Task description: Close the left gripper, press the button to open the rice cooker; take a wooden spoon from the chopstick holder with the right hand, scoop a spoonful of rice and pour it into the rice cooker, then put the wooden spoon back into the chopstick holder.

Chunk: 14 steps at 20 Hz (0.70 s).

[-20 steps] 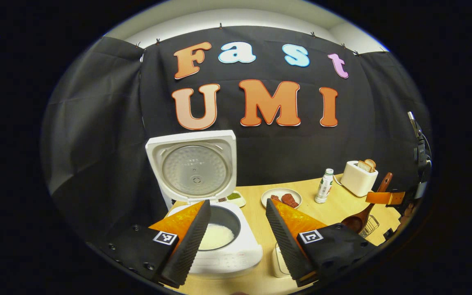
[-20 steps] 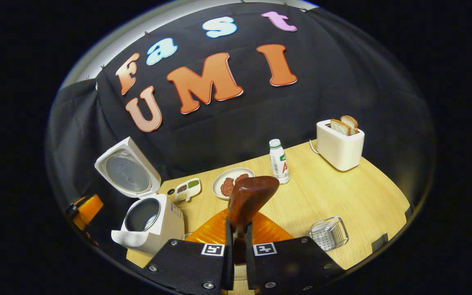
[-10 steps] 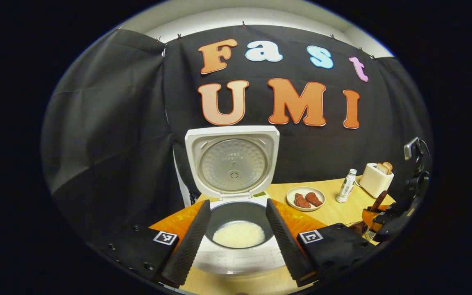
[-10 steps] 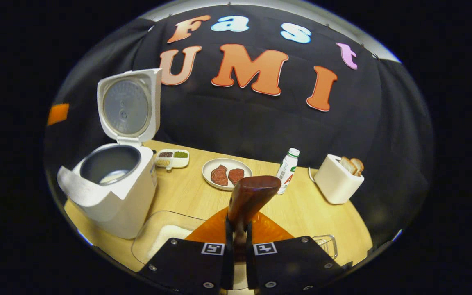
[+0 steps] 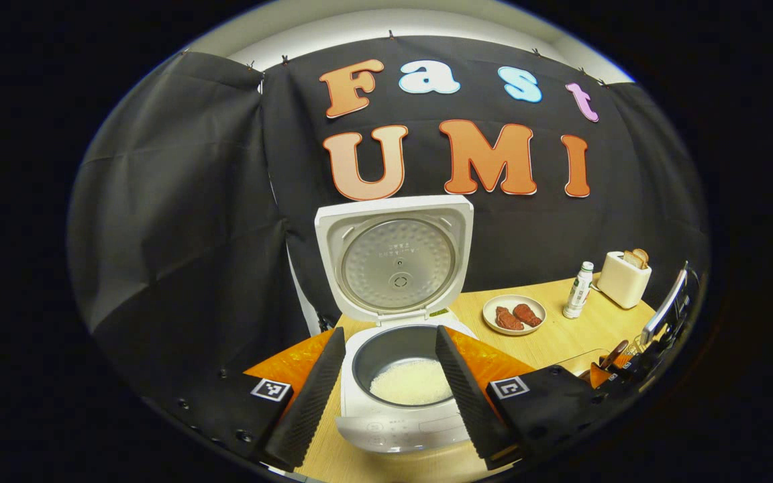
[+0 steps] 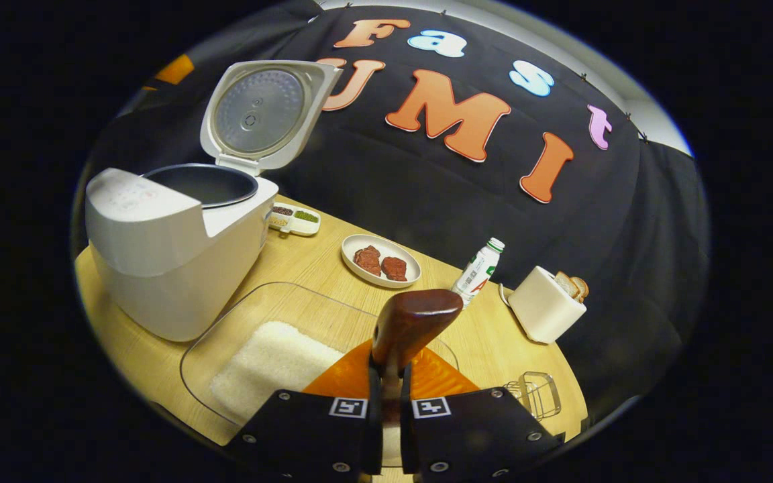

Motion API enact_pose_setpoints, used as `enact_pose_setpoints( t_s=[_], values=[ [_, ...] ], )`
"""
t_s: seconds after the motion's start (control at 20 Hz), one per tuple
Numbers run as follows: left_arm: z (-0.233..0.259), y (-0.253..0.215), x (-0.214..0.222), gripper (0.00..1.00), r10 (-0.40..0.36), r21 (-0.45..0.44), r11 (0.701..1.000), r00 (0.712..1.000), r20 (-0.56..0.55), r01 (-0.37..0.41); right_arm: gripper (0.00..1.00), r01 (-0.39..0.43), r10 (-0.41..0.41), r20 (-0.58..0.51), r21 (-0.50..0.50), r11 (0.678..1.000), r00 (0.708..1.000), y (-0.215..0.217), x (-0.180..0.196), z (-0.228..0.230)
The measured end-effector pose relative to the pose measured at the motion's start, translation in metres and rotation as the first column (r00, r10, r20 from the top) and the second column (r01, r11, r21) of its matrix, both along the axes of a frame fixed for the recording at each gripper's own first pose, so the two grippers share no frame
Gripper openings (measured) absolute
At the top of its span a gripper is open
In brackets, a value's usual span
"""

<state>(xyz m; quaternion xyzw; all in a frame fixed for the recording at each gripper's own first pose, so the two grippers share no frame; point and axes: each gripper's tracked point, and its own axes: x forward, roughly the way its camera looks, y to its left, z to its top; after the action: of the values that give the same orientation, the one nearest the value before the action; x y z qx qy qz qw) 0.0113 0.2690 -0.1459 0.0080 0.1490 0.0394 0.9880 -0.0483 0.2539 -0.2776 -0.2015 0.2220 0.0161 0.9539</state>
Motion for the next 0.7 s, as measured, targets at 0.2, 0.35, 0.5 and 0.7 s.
enact_pose_setpoints(
  t_s=[0.2,0.35,0.5,0.7],
  values=[
    [0.0,-0.002,0.004,0.89,-0.008,-0.012,1.0,1.0,-0.001,0.008,0.1,0.039,-0.038,-0.027,0.049,0.998,0.999,0.009,-0.009,-0.004],
    [-0.005,-0.003,0.003,0.89,-0.016,-0.01,1.0,1.0,-0.01,0.016,0.11,0.087,-0.072,-0.073,0.227,0.97,0.995,0.019,-0.005,0.002],
    [-0.005,0.002,-0.002,0.89,-0.009,-0.008,1.0,1.0,-0.013,0.009,0.11,0.14,-0.088,-0.149,0.383,0.913,0.985,0.028,-0.005,0.002],
    [-0.01,0.012,-0.009,0.89,0.012,0.001,1.0,1.0,-0.026,-0.012,0.1,0.222,-0.107,-0.246,0.509,0.831,0.963,0.028,-0.005,0.0]
  ],
)
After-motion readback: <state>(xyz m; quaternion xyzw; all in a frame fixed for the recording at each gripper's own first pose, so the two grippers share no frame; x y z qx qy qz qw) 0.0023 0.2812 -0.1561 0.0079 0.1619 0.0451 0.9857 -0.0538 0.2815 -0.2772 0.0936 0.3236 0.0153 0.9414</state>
